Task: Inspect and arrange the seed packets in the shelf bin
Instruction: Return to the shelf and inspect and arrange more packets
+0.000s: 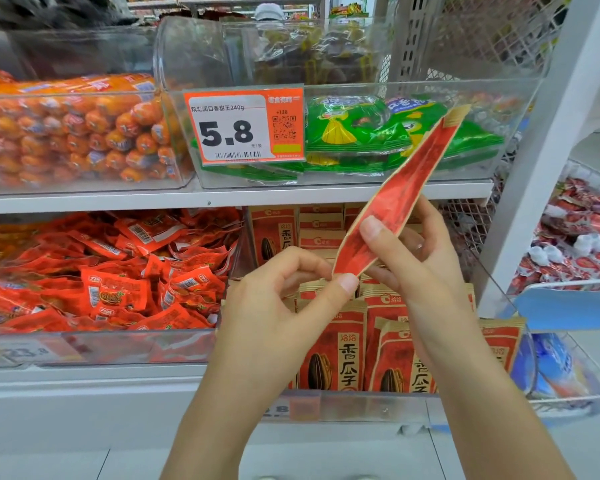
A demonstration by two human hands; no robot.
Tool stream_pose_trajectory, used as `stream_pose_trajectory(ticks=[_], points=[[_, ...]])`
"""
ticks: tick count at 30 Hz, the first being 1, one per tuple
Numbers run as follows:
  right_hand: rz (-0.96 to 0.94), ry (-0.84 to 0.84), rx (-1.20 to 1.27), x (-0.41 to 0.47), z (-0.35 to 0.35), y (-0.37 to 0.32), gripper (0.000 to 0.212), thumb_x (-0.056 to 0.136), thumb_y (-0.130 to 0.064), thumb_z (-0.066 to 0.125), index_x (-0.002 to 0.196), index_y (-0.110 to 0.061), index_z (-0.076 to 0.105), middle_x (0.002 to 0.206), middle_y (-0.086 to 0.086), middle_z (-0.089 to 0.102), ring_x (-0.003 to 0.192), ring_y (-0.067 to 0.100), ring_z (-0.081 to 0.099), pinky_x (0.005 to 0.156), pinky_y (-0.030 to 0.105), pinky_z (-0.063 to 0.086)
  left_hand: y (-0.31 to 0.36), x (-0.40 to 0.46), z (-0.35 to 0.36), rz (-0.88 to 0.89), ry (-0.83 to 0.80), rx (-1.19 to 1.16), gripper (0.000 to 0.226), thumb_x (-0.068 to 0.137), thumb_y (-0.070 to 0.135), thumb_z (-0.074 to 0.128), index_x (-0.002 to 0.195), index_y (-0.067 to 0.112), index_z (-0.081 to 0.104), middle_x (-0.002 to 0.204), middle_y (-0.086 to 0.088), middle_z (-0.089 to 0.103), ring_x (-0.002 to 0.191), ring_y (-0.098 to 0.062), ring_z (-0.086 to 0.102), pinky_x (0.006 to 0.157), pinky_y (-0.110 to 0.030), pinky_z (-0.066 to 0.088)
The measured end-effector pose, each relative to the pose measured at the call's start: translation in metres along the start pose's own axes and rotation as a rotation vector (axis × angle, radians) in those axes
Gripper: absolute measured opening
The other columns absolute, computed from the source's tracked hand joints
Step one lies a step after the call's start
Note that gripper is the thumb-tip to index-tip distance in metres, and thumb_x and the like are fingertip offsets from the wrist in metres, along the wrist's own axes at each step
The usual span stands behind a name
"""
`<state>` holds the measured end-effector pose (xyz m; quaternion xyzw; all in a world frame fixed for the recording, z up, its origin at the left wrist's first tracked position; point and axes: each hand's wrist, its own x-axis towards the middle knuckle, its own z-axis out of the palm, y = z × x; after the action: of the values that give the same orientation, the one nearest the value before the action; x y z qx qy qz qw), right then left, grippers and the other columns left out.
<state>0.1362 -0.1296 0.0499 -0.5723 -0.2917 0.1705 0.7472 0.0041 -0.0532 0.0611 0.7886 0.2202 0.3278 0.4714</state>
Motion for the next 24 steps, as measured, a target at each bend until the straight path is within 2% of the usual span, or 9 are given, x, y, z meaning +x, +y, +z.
stream_pose_trajectory(ticks=[3, 5, 7, 9, 12, 14, 16, 20, 24], points=[[-0.007, -0.016, 0.009, -0.001, 0.002, 0.000, 0.101, 0.057, -0.050, 0.079, 0.146, -0.035, 0.036, 0.125, 0.003, 0.063, 0.100, 0.006, 0.069, 0.080, 0.025, 0.058, -0.005, 0.001, 0.002, 0.031, 0.021, 0.137, 0.031, 0.073, 0.058, 0.075, 0.093, 0.038, 0.063, 0.092, 0.030, 0.069, 0.096, 0.012, 0.062, 0.086, -0.019, 0.048], [-0.008, -0.026, 0.011, -0.002, 0.004, 0.001, 0.097, 0.063, -0.040, 0.080, 0.148, -0.033, 0.034, 0.125, 0.004, 0.062, 0.100, 0.003, 0.068, 0.077, 0.019, 0.057, -0.007, 0.001, 0.003, 0.055, 0.038, 0.244, 0.036, 0.071, 0.060, 0.070, 0.101, 0.044, 0.057, 0.095, 0.036, 0.067, 0.098, 0.014, 0.061, 0.086, -0.021, 0.050], [0.003, -0.039, 0.016, -0.002, 0.006, 0.001, 0.093, 0.065, -0.035, 0.076, 0.148, -0.032, 0.033, 0.124, 0.002, 0.062, 0.099, 0.000, 0.068, 0.073, 0.015, 0.055, -0.010, 0.002, 0.006, 0.060, 0.058, 0.289, 0.038, 0.074, 0.059, 0.064, 0.109, 0.047, 0.055, 0.095, 0.032, 0.069, 0.095, 0.009, 0.064, 0.084, -0.029, 0.054], [0.007, -0.065, -0.008, -0.004, 0.008, 0.001, 0.094, 0.065, -0.038, 0.073, 0.149, -0.032, 0.032, 0.124, -0.005, 0.061, 0.101, -0.004, 0.065, 0.073, 0.010, 0.052, -0.015, 0.004, 0.008, 0.068, 0.072, 0.280, 0.031, 0.085, 0.054, 0.060, 0.114, 0.042, 0.061, 0.091, 0.022, 0.072, 0.086, 0.000, 0.068, 0.076, -0.036, 0.056], [0.009, -0.050, -0.004, -0.006, 0.008, -0.003, 0.083, 0.072, -0.049, 0.068, 0.146, -0.028, 0.039, 0.111, -0.018, 0.069, 0.101, -0.010, 0.063, 0.080, 0.007, 0.049, -0.016, 0.005, 0.002, 0.046, 0.056, 0.135, 0.019, 0.094, 0.037, 0.058, 0.110, 0.037, 0.068, 0.087, 0.015, 0.074, 0.083, -0.006, 0.069, 0.078, -0.037, 0.055], [0.018, -0.040, 0.047, -0.004, 0.003, -0.006, 0.048, 0.080, -0.045, 0.069, 0.125, -0.029, 0.059, 0.097, -0.021, 0.073, 0.094, -0.005, 0.067, 0.076, 0.011, 0.052, -0.011, 0.005, -0.006, -0.015, -0.053, -0.047, 0.014, 0.096, 0.027, 0.060, 0.106, 0.031, 0.069, 0.090, 0.013, 0.076, 0.089, -0.004, 0.071, 0.084, -0.029, 0.054], [0.046, -0.034, 0.119, -0.003, -0.003, -0.009, 0.025, 0.082, -0.035, 0.071, 0.104, -0.024, 0.068, 0.091, -0.011, 0.076, 0.082, 0.003, 0.070, 0.068, 0.016, 0.054, -0.008, 0.004, -0.012, -0.057, -0.153, -0.155, 0.018, 0.091, 0.030, 0.061, 0.105, 0.024, 0.071, 0.093, 0.010, 0.077, 0.090, -0.006, 0.072, 0.082, -0.020, 0.054], [0.068, -0.057, 0.170, -0.005, -0.007, -0.016, 0.030, 0.074, -0.030, 0.063, 0.102, -0.019, 0.068, 0.086, -0.004, 0.076, 0.071, 0.005, 0.070, 0.057, 0.018, 0.052, -0.009, 0.002, -0.012, -0.084, -0.194, -0.246, 0.029, 0.083, 0.033, 0.059, 0.105, 0.017, 0.071, 0.093, 0.004, 0.077, 0.089, -0.010, 0.073, 0.077, -0.016, 0.053], [0.069, -0.141, 0.091, -0.009, -0.001, -0.016, 0.029, 0.071, -0.027, 0.066, 0.099, -0.020, 0.069, 0.087, -0.001, 0.077, 0.074, 0.011, 0.073, 0.061, 0.022, 0.056, -0.008, 0.003, -0.008, -0.133, -0.096, -0.367, 0.040, 0.078, 0.042, 0.058, 0.106, 0.015, 0.067, 0.088, -0.001, 0.077, 0.081, -0.015, 0.075, 0.065, -0.022, 0.057]])
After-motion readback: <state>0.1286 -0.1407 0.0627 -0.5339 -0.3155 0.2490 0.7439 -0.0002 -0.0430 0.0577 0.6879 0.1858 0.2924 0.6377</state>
